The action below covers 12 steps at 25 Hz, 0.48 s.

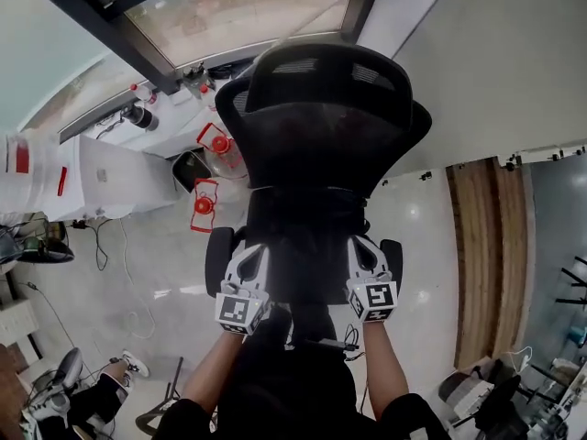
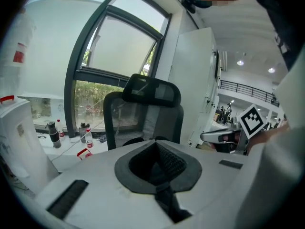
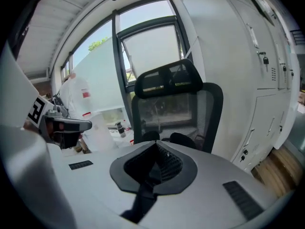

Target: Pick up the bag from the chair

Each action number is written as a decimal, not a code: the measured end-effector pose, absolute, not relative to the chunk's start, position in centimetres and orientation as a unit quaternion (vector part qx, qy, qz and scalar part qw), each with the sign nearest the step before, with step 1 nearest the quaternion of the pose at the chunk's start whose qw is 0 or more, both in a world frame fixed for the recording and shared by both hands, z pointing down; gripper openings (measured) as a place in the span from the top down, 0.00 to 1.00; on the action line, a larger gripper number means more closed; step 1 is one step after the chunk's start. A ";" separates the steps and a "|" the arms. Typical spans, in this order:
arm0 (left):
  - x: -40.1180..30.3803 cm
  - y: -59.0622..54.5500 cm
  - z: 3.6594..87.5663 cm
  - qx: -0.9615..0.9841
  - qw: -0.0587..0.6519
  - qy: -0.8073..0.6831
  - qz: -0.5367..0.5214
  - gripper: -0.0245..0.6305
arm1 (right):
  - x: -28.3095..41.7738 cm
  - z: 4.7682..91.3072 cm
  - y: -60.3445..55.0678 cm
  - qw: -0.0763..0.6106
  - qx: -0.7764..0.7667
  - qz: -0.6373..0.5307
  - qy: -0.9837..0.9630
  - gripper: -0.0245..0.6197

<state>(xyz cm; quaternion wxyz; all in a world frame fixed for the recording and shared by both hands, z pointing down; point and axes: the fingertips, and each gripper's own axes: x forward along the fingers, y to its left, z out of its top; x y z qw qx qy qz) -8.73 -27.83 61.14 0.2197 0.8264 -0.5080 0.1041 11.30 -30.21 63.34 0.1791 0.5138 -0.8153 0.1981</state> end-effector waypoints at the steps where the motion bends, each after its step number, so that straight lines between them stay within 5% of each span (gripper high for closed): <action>1: -8.7 -28.4 62.2 0.824 0.223 -0.509 0.108 0.96 | 11.5 64.5 -30.7 0.185 0.512 0.205 -0.813 0.96; 5: -8.5 -31.0 66.9 0.818 0.237 -0.510 0.124 0.96 | 12.6 69.4 -33.0 0.202 0.515 0.229 -0.801 0.94; 8: -8.3 -32.2 70.3 0.806 0.255 -0.517 0.134 0.96 | 14.3 73.1 -34.1 0.214 0.524 0.250 -0.785 0.80; 12: -8.0 -33.4 74.9 0.802 0.282 -0.506 0.146 0.96 | 16.1 77.4 -35.6 0.221 0.538 0.271 -0.767 0.77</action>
